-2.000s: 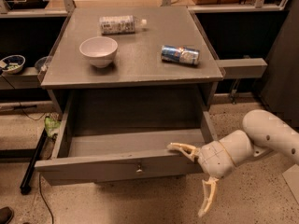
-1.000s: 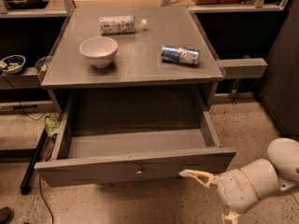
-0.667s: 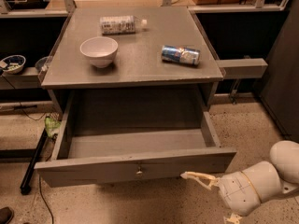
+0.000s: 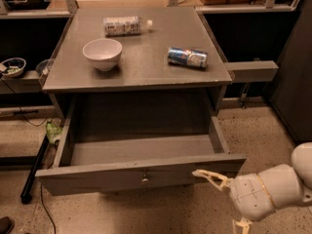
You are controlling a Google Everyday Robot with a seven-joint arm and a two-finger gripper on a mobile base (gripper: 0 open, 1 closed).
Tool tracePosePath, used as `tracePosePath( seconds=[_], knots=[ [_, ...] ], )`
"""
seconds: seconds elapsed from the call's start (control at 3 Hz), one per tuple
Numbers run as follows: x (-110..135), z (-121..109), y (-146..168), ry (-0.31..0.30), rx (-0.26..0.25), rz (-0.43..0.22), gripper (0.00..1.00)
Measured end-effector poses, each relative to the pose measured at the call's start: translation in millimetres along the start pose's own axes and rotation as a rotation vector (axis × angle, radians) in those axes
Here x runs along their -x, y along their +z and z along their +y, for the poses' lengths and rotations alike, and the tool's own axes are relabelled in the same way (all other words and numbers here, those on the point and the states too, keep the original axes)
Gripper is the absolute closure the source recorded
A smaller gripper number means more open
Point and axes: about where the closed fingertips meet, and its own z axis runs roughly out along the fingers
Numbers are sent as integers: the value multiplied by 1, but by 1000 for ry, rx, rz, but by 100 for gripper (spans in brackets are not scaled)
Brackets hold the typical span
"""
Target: Open top drawer
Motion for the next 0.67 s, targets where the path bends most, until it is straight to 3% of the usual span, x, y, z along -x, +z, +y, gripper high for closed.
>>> tracePosePath(
  seconds=[0.67],
  knots=[
    [17,-16,-21,-22,-70,114,0]
  ],
)
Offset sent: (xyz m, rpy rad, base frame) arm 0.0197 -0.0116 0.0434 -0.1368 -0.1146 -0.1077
